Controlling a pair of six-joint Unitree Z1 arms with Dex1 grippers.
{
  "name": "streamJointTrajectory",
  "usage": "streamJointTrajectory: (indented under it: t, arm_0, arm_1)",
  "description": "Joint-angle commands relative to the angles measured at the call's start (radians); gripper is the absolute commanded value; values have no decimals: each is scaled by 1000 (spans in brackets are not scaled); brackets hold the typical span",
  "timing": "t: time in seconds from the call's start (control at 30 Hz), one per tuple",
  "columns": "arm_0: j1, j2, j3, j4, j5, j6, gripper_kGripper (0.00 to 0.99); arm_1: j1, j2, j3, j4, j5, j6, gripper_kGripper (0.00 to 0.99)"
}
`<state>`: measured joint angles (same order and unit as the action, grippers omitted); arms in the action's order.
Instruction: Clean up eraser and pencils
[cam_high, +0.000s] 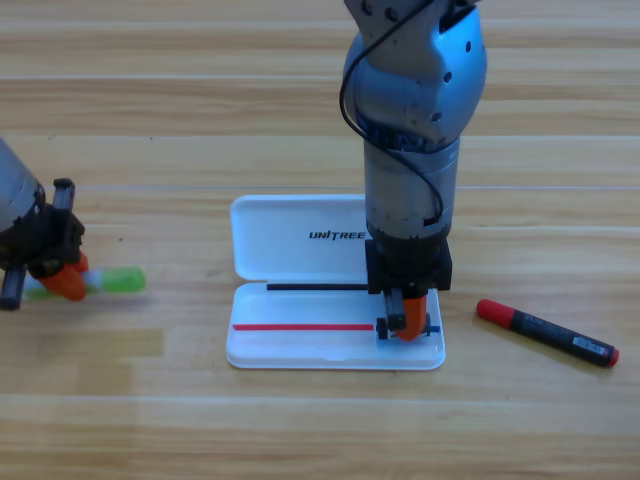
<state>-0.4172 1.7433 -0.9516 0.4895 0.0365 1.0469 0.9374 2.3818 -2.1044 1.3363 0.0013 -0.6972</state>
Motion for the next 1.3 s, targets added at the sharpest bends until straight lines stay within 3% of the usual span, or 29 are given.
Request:
streamJointTrajectory:
  t: [0.03, 0.23, 0.27, 0.33, 0.37, 0.43, 0.5, 0.7, 0.9, 1.13, 1.3]
  arm_0:
    - [23, -2, 8, 15, 5, -2, 0]
    - [23, -8, 8, 20, 5, -2, 0]
    - [23, -8, 8, 21, 5, -2, 0]
    - [23, -8, 8, 21, 5, -2, 0]
    - [21, -7, 8, 21, 5, -2, 0]
    - [23, -7, 8, 21, 5, -2, 0]
    - [23, -5, 8, 21, 5, -2, 0]
    - [23, -7, 5, 23, 5, -4, 0]
    - [0, -34, -79, 112, 3, -39, 0]
    - [-146, -39, -302, 300, 3, -137, 0]
    - [-258, -5, -415, 380, 16, -206, 0]
  arm_1:
    - [-11, 60, 7, 9, 0, -1, 0]
    - [-11, 50, 15, 9, 0, 2, 0]
    - [-12, 50, 17, 9, 0, 2, 95]
    - [-15, 50, 21, 9, -3, 7, 453]
    - [-15, 46, 27, 9, -3, 7, 574]
    - [-17, 36, 37, 9, 0, 8, 762]
    - [-20, 3, 49, 9, 3, 7, 842]
    - [-42, -228, 191, 11, 26, 7, 890]
    - [-127, -420, 376, -3, 23, 39, 890]
    - [-275, -414, 569, -204, 5, 53, 890]
    - [-321, -362, 653, -312, 25, 33, 888]
